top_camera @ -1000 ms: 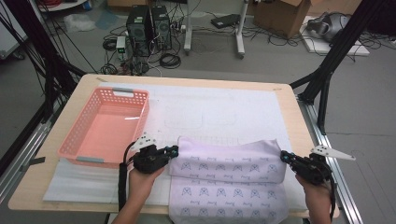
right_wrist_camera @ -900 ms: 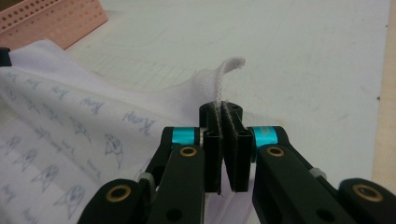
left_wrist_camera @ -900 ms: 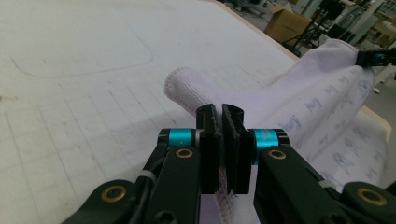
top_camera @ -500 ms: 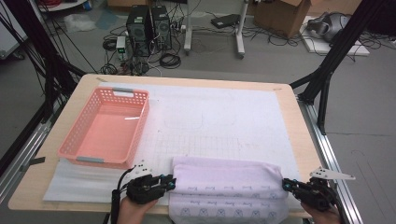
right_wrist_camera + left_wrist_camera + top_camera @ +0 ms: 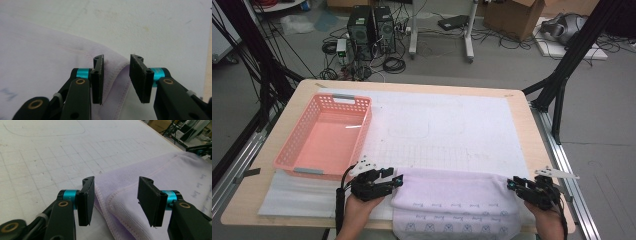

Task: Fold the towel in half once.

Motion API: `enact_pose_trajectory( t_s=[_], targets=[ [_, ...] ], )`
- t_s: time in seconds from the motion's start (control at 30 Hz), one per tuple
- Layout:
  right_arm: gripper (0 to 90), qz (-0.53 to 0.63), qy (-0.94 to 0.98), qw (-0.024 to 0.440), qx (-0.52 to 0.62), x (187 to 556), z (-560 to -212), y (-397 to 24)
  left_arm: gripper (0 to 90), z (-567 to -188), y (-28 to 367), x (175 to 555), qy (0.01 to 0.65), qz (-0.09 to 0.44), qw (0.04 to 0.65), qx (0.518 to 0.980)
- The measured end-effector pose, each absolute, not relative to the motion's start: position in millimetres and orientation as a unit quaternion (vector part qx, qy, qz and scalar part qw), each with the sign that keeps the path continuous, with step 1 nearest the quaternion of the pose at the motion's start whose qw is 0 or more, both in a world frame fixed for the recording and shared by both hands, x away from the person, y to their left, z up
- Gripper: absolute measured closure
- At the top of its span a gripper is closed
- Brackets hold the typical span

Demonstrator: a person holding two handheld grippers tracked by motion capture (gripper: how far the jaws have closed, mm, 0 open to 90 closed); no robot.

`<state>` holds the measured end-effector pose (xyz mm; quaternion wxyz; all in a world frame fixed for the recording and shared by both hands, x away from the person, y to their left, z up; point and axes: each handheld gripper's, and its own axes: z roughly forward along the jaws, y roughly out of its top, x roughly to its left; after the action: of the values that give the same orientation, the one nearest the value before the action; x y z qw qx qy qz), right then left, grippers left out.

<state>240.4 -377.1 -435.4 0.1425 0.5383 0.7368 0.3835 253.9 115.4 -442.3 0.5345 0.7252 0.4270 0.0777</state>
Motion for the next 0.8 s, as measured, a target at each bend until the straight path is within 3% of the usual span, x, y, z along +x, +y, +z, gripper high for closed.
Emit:
enact_pose_trajectory(
  t_s=[0.03,0.1,0.2,0.3,0.43,0.57,0.8],
  targets=[
    [66.8,0.373,0.741,0.147,0.539,245,-438,-376,48.3,-443,115,253,0.426,0.078,0.534,0.726],
    [78.7,0.351,0.748,0.172,0.536,252,-442,-374,48.3,-444,116,252,0.423,0.081,0.529,0.731],
    [79.6,0.323,0.746,0.244,0.53,255,-442,-374,48.1,-447,117,250,0.425,0.084,0.525,0.733],
    [78.5,0.337,0.735,0.272,0.522,254,-442,-372,47.0,-449,118,250,0.428,0.087,0.521,0.733],
    [67.5,0.382,0.723,0.255,0.517,248,-433,-377,46.0,-450,118,251,0.429,0.092,0.516,0.736],
    [56.6,0.403,0.73,0.2,0.515,242,-431,-382,43.9,-451,118,254,0.433,0.09,0.512,0.737],
    [47.5,0.405,0.74,0.154,0.515,236,-437,-384,41.9,-453,112,263,0.438,0.078,0.498,0.745]
  ],
)
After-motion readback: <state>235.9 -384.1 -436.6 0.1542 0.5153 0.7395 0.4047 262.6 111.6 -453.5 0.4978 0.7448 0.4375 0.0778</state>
